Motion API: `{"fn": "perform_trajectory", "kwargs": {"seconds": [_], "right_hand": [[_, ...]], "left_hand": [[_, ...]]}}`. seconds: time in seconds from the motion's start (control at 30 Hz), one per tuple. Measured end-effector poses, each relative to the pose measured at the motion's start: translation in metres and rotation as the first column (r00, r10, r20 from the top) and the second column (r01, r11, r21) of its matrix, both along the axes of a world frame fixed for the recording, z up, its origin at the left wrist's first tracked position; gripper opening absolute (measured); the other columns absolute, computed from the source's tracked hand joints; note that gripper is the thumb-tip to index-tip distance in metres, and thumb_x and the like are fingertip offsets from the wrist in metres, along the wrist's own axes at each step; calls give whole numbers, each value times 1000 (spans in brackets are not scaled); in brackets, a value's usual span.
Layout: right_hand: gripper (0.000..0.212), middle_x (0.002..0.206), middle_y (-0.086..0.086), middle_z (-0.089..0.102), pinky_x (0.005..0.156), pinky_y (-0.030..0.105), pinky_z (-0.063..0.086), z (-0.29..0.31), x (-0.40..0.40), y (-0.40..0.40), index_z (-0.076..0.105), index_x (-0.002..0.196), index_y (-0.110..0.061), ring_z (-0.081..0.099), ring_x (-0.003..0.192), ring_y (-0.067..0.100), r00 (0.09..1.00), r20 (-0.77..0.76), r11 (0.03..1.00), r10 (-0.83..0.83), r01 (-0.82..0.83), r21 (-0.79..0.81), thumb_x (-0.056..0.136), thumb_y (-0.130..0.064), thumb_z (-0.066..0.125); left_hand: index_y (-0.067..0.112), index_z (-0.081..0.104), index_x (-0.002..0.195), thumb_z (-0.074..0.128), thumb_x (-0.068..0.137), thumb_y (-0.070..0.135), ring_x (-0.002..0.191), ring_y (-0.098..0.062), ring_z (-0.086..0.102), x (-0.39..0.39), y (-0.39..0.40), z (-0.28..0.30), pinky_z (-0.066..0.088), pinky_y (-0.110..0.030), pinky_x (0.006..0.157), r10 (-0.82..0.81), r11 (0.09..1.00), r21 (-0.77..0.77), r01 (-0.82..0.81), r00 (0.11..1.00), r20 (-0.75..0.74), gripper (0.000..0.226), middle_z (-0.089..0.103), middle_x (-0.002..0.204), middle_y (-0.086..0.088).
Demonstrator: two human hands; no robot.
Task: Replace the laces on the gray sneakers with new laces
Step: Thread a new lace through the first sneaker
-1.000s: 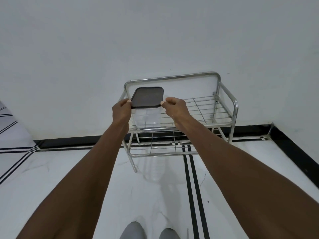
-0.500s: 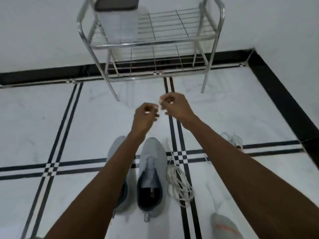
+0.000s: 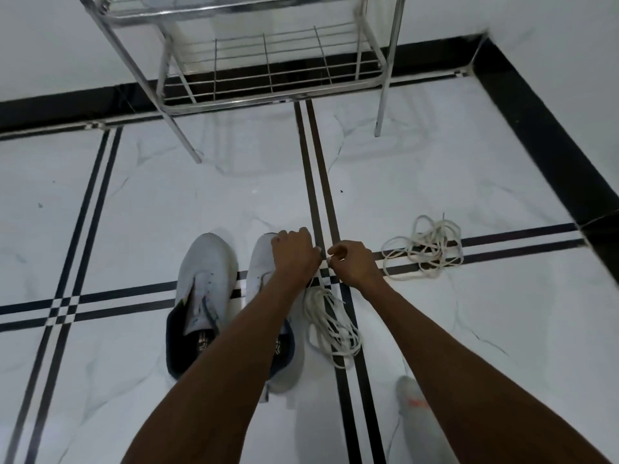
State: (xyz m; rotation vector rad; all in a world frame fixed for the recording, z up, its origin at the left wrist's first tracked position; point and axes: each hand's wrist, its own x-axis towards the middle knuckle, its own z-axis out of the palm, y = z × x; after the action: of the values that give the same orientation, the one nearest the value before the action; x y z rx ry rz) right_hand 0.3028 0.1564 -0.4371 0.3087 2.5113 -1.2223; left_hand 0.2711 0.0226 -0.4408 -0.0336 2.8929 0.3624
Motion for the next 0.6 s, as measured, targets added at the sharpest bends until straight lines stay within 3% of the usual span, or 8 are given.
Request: {"fn": "perform_trajectory", "kwargs": {"seconds": [0.1,0.2,0.27,0.33,0.43,0.5,0.6], "right_hand": [[22,116,9,72,97,33,52,-6,-5,2,73,111,-9,67,108,24,999,15,999,-42,43,-25,92,-10,61],[23,112,12,73,96,48,54,-13,-8,4,73,110,-8,68,105,30,993,57,988,-99,105,-110,93,-15,58],[21,98,12,75,91,49,57,-12,-9,4,75,96,-11,71,94,27,981,76,948,-176,190,-256,96,-22,57],[20,90,8,75,87,39,59,0,-9,1,76,89,-17,71,88,20,955,139,821,-261,296,-488,98,-25,59],[9,96,6,77,86,34,60,14,-14,-4,77,97,-23,74,95,21,947,124,704,-296,305,-642,94,-26,69],[15,96,8,77,90,39,59,21,-17,-13,78,101,-19,74,97,24,953,91,708,-289,276,-650,88,-28,75],[20,94,11,77,84,32,58,27,-22,-25,78,102,-15,73,90,21,944,85,696,-317,293,-656,87,-27,77]], "left_hand": [[11,54,120,64,94,33,115,-33,56,0,10,-6,36,-43,100,34,998,-49,-33,999,18,36,68,113,-12],[15,53,113,65,84,15,97,-27,64,-1,11,-15,33,-40,92,155,974,165,-152,988,-5,31,71,95,-5],[18,57,105,69,80,13,86,-22,68,-1,8,-11,43,-39,90,306,847,443,-293,951,45,28,73,85,-1],[13,67,99,78,81,12,82,-20,73,2,2,0,58,-42,86,355,646,680,-346,925,134,21,75,84,-4],[6,75,97,82,83,12,85,-19,76,11,-8,17,61,-33,84,303,518,803,-294,941,149,16,78,87,-9],[7,76,96,82,83,15,85,-19,76,16,-16,25,61,-34,85,311,448,851,-272,941,137,16,78,86,-8],[7,77,99,82,85,17,90,-18,76,21,-28,35,60,-31,89,278,393,887,-242,951,136,18,79,90,-7]]}}
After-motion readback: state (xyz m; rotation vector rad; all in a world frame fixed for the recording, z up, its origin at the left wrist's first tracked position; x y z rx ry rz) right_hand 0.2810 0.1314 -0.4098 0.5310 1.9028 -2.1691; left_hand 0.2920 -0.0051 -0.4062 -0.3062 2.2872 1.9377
